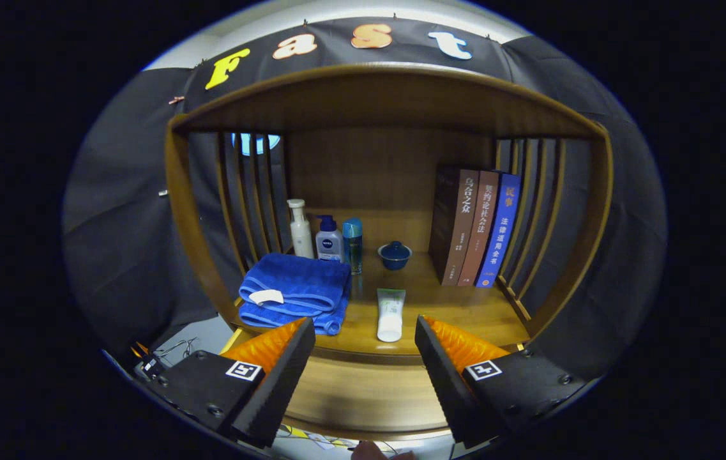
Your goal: Pull open the drawer, take out the items inside it, and place them on the countertop above the cabinet.
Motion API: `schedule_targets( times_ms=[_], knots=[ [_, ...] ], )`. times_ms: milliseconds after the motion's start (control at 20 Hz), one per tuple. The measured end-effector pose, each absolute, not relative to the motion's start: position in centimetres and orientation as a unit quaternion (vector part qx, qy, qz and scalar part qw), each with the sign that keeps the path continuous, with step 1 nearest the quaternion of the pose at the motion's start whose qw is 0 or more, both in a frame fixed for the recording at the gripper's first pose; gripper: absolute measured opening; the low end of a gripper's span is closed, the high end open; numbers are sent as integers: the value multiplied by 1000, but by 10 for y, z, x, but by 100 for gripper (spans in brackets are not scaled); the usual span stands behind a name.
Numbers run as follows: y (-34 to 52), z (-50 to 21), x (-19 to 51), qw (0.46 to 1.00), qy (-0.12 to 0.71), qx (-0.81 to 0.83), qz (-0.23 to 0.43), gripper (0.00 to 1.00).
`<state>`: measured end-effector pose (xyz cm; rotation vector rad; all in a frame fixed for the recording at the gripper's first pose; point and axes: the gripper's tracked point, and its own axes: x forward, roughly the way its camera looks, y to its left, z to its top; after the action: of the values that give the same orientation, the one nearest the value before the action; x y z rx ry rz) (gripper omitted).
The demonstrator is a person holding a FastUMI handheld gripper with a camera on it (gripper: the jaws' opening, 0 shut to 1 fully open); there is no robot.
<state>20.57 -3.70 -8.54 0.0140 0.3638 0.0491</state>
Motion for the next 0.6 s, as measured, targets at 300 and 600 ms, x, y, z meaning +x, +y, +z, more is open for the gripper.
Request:
schedule_targets(
  times_ms=[300, 600],
  knots=[
    [-45, -104, 131, 998, 68, 14, -6, 99],
    [-38, -163, 72, 1000, 19, -4, -17, 99]
  ],
)
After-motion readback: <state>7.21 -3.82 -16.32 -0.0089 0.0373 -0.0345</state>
